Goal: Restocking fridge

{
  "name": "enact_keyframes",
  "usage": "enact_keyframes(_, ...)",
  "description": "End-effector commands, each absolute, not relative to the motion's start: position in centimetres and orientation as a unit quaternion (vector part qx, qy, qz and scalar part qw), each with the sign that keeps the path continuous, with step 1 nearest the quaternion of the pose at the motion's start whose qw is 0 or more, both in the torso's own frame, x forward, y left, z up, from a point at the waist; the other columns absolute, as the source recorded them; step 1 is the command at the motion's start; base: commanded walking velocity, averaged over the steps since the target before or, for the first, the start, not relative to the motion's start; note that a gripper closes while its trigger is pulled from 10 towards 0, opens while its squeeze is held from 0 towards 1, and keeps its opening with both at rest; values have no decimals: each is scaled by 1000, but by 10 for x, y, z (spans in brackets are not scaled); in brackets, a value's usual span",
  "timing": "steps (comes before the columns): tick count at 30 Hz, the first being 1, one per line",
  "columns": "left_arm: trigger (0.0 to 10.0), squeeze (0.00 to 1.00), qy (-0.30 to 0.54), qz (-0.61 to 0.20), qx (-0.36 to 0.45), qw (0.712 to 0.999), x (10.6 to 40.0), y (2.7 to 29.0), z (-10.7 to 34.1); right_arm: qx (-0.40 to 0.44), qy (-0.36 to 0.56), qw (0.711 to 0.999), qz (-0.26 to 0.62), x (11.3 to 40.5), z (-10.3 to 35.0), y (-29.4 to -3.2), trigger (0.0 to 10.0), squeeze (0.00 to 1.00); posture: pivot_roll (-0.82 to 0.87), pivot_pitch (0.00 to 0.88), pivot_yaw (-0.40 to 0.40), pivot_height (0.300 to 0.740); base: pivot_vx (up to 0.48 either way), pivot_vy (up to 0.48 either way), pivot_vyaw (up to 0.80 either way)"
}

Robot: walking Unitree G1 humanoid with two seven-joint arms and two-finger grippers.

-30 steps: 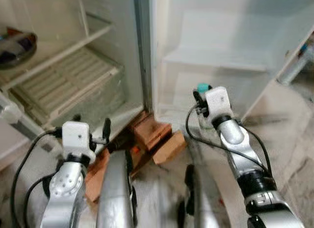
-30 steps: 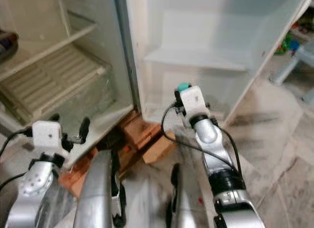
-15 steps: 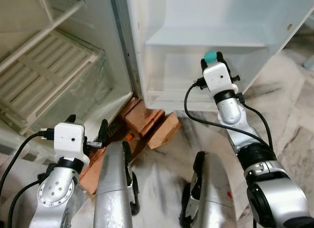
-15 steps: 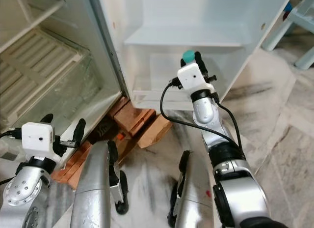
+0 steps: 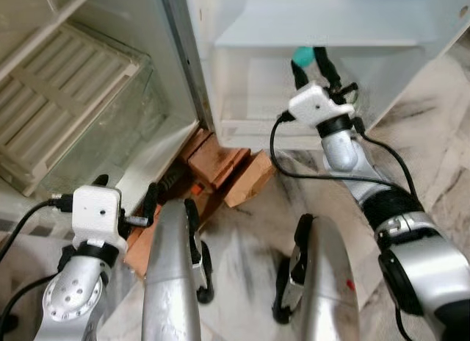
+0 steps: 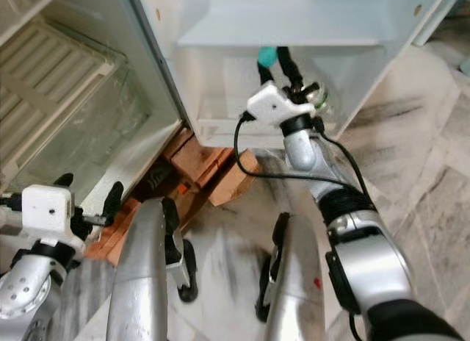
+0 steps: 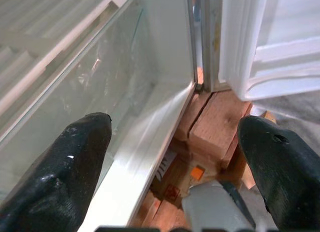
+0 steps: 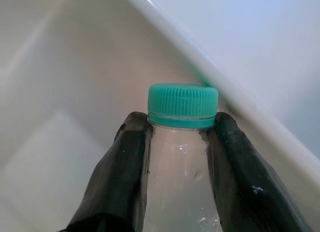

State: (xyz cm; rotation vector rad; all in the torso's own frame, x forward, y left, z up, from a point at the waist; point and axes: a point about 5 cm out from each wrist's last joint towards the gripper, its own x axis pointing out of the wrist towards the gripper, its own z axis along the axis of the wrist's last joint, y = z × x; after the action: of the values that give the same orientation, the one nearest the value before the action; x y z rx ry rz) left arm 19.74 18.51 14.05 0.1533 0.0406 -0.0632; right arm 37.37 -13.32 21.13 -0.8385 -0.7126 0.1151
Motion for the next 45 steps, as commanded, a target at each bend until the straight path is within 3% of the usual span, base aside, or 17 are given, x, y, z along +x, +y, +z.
enact_keyframes(1, 10000, 0, 31, -21, 81, 996, 191, 191, 141, -407, -379, 828, 76, 372, 222, -124, 10000, 0, 293, 395, 78, 540, 0, 0, 0)
enact_keyframes(4, 10000, 0, 36, -20, 83, 996, 190, 191, 141, -434, -384, 811, 86, 371, 218, -129, 10000, 0, 292, 398, 78, 540, 0, 0, 0)
enact_keyframes(9, 10000, 0, 39, -21, 84, 995, 189, 190, 141, -457, -352, 813, 81, 371, 203, -145, 10000, 0, 296, 402, 79, 540, 0, 0, 0)
enact_keyframes(12, 10000, 0, 43, -22, 85, 995, 188, 190, 142, -447, -308, 838, 59, 371, 189, -160, 10000, 0, 302, 408, 84, 540, 0, 0, 0)
enact_keyframes(26, 10000, 0, 45, -33, 98, 994, 188, 190, 144, -415, -253, 873, 46, 366, 160, -166, 10000, 0, 316, 406, 96, 540, 0, 0, 0)
enact_keyframes(35, 10000, 0, 41, -36, 100, 994, 190, 189, 145, -321, -178, 930, -29, 367, 150, -187, 10000, 0, 320, 396, 100, 540, 0, 0, 0)
enact_keyframes(37, 10000, 0, 39, -37, 100, 993, 191, 188, 145, -267, -152, 950, -53, 369, 149, -194, 10000, 0, 317, 390, 100, 540, 0, 0, 0)
enact_keyframes(44, 10000, 0, 29, -44, 100, 994, 198, 184, 146, -166, -97, 976, -106, 368, 140, -210, 10000, 0, 308, 373, 93, 540, 0, 0, 0)
enact_keyframes(45, 10000, 0, 28, -45, 99, 994, 199, 184, 146, -154, -94, 977, -112, 368, 139, -213, 10000, 506, 306, 370, 92, 540, 0, 0, 0)
